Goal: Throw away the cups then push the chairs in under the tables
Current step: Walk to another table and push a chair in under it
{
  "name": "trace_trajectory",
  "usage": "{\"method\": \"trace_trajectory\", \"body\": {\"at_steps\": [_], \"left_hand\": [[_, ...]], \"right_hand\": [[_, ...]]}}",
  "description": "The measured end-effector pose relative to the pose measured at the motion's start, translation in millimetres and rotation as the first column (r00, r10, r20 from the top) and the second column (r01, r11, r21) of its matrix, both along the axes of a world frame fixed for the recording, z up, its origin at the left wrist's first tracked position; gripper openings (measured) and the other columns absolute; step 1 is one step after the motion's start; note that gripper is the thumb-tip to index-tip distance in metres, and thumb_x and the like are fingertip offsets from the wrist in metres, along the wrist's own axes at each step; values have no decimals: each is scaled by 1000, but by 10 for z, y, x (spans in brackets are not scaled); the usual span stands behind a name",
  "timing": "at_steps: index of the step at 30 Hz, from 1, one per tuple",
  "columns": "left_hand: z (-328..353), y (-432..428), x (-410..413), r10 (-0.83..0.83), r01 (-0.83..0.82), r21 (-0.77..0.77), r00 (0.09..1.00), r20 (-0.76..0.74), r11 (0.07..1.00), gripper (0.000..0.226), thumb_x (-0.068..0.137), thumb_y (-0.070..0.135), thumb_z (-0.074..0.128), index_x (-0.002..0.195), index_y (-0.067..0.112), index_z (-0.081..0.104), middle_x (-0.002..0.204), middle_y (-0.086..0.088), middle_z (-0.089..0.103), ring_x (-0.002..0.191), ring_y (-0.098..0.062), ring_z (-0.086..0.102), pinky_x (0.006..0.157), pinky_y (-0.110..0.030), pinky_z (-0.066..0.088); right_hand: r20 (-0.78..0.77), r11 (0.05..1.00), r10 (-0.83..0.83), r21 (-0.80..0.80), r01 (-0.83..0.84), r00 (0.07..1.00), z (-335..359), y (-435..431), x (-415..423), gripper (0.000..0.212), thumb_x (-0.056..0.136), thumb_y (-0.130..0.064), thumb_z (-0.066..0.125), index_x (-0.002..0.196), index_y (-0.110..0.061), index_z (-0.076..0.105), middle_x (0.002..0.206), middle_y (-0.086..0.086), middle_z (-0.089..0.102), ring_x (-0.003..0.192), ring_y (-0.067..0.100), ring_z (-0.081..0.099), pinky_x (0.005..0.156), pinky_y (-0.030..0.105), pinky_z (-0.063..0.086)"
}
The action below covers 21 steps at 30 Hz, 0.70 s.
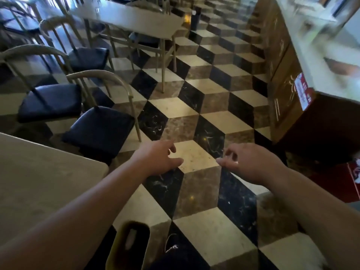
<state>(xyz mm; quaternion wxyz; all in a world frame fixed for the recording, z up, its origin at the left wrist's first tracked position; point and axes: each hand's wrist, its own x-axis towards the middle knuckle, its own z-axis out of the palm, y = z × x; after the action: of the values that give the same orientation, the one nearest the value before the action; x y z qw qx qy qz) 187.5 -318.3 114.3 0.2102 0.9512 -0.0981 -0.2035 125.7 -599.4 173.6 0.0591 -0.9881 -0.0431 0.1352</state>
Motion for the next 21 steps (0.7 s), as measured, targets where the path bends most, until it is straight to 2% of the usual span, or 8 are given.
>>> {"method": "trace_trajectory", "body": {"at_steps": [6,11,15,17,19,21], "left_hand": [[96,-140,931,114,-114,-6,993,-15,993,45,86,64,76,123,41,63,103,19,61,87,-4,62,71,-28,56],[111,-129,1547,216,-216,2,976,-14,976,44,86,68,74,120,42,63,100,20,62,84,-2,65,73,-29,61],[132,-66,2157,323,-324,46,946,35,945,49,82,71,74,122,45,64,103,20,65,87,-2,64,77,-32,62],[168,-52,2400,387,-392,58,918,87,918,54,81,71,75,126,45,62,109,20,65,90,-1,62,76,-29,59],[219,-91,2608,463,-473,53,876,137,879,65,80,70,77,136,45,57,126,17,63,97,1,57,73,-21,50],[313,-161,2783,546,-555,41,827,138,831,77,79,70,78,146,44,49,142,13,55,111,-3,54,78,-22,46]], "right_hand": [[-11,999,49,23,-49,999,203,-264,1212,56,92,-80,43,109,-31,64,102,-9,69,87,7,63,70,31,53],[-30,986,145,87,-142,989,206,-238,2155,47,93,-76,50,103,-33,63,95,-11,68,84,7,64,77,34,59],[21,951,299,72,-300,954,84,-233,3198,54,94,-76,52,124,-33,63,113,-11,69,96,8,65,80,30,56],[32,927,340,155,-341,940,-5,-214,3690,57,93,-71,60,138,-37,56,129,-9,66,106,10,65,84,30,55],[31,898,378,233,-374,925,-74,-215,4158,65,90,-69,66,146,-43,46,144,-9,58,120,14,62,93,35,55],[30,867,460,203,-456,887,-111,-251,4571,67,86,-75,60,145,-46,47,145,-11,55,125,12,56,98,37,53]]}}
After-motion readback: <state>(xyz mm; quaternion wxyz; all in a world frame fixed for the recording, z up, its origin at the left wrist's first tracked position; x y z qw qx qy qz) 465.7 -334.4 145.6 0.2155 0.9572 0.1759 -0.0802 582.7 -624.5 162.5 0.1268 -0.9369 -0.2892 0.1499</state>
